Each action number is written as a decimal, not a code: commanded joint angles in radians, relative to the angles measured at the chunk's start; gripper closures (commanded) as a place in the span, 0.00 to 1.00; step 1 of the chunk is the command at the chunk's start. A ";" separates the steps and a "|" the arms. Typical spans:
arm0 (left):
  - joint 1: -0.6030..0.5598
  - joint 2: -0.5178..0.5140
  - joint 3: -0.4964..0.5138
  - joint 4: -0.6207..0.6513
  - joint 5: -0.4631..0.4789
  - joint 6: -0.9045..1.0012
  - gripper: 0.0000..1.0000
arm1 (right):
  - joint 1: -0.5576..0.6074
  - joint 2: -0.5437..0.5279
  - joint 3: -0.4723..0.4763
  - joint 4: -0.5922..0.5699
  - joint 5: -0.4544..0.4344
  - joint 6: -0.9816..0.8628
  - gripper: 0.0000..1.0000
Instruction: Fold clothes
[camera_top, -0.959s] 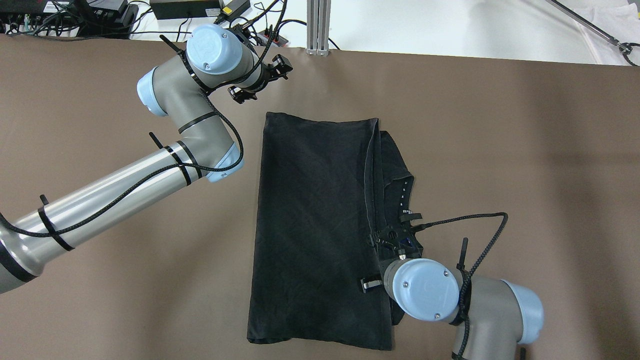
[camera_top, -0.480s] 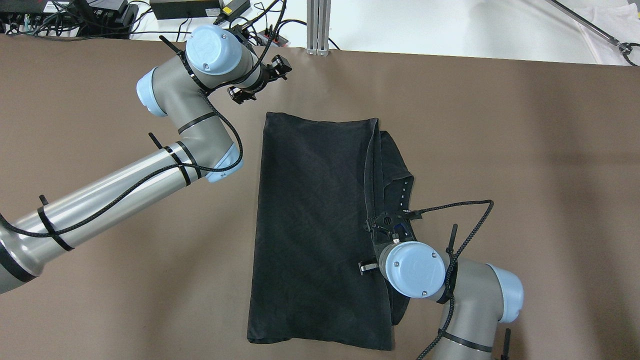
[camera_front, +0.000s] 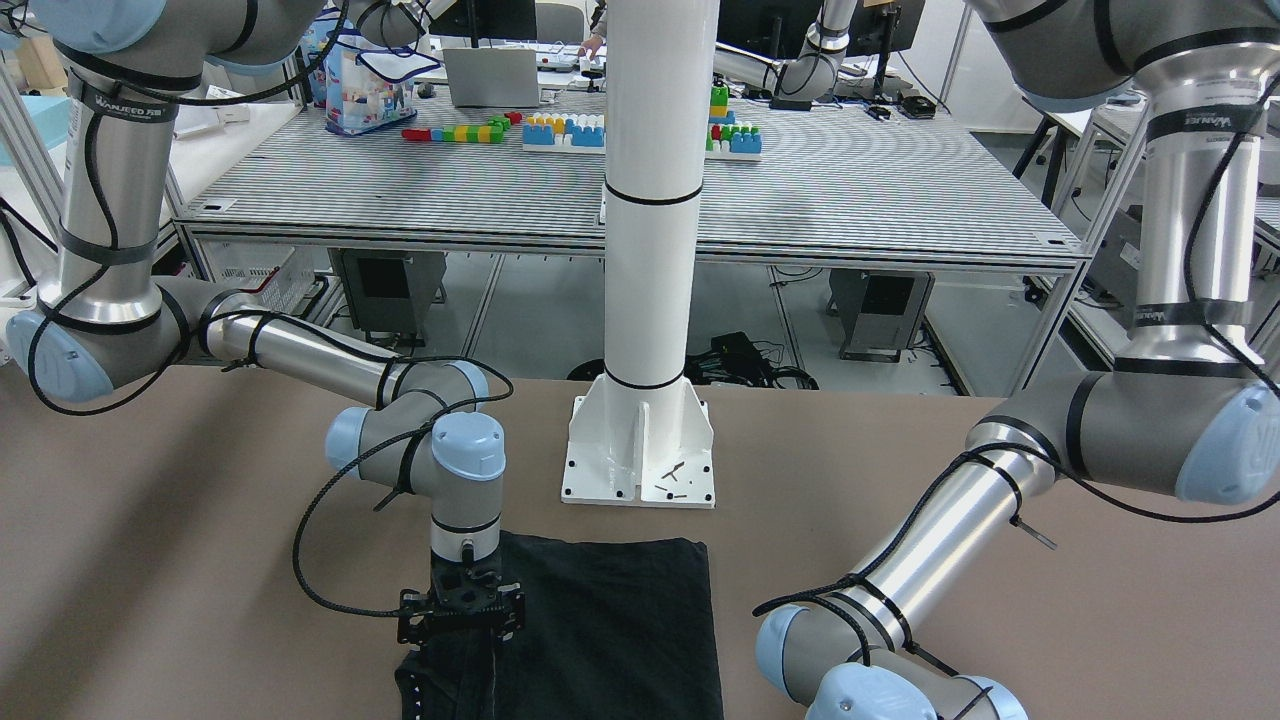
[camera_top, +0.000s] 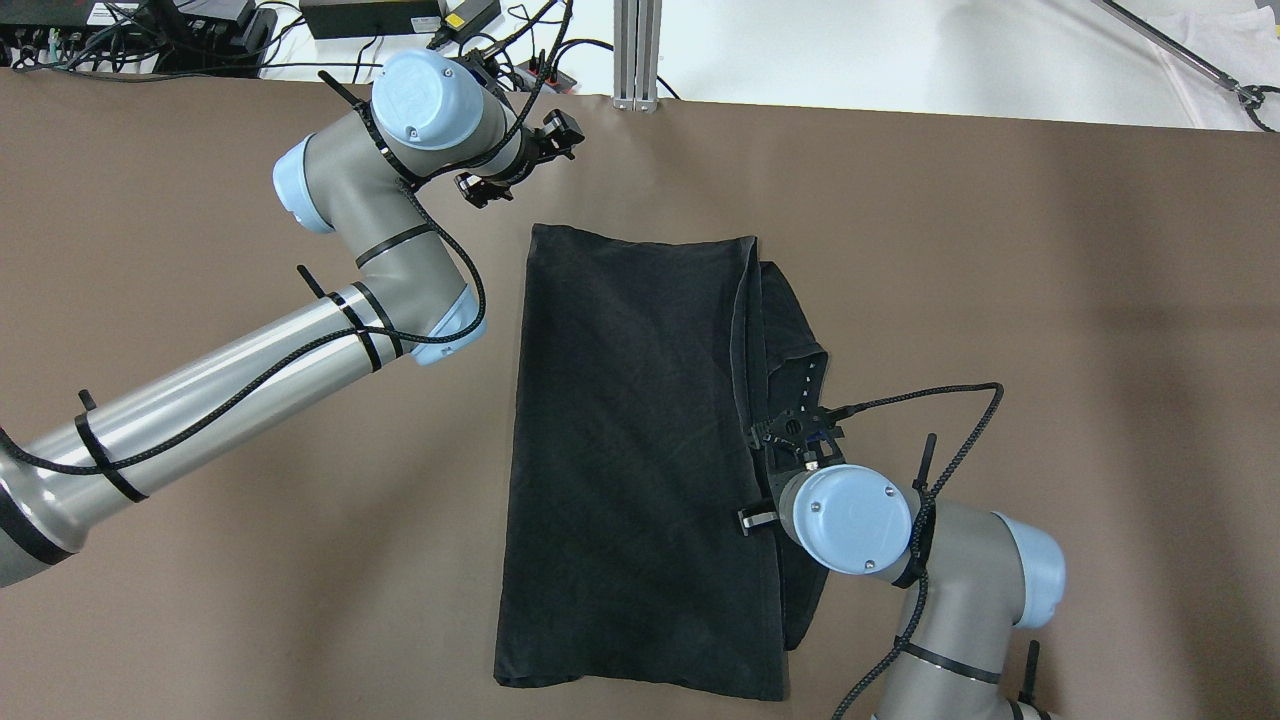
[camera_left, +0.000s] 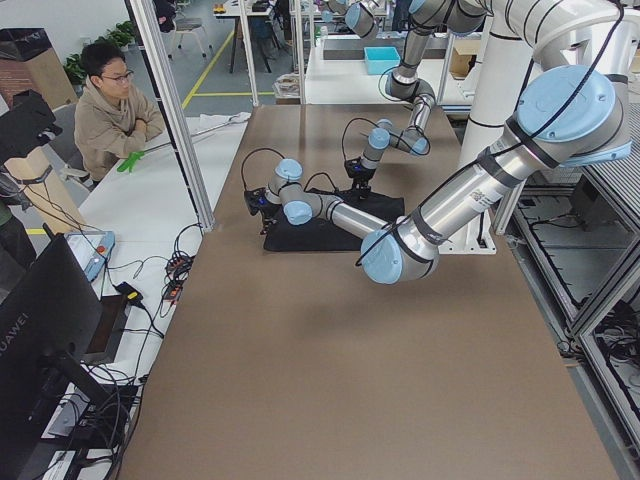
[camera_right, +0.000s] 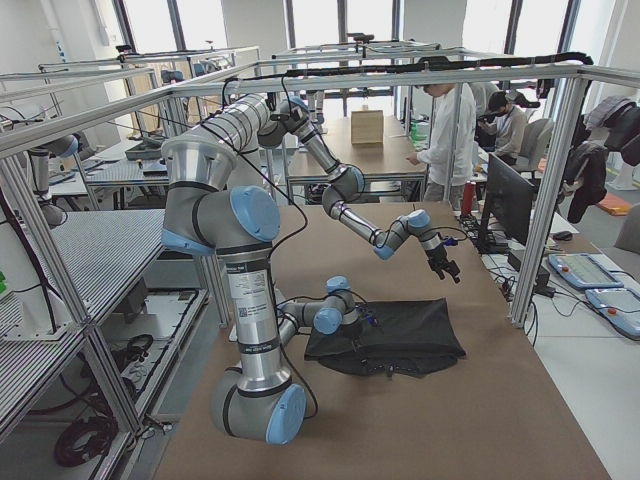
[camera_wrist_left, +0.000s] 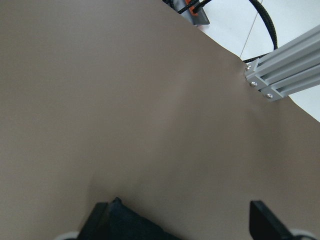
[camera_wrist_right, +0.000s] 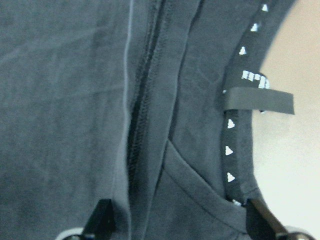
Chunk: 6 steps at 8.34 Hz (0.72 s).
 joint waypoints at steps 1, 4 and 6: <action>0.000 0.000 -0.003 0.000 0.001 -0.001 0.00 | 0.056 -0.097 0.027 0.091 0.067 -0.088 0.06; -0.002 0.000 -0.008 0.000 0.001 -0.001 0.00 | 0.170 -0.018 0.040 0.017 0.239 -0.090 0.06; -0.002 0.012 -0.026 0.000 0.001 -0.001 0.00 | 0.171 0.127 -0.110 0.026 0.237 -0.075 0.06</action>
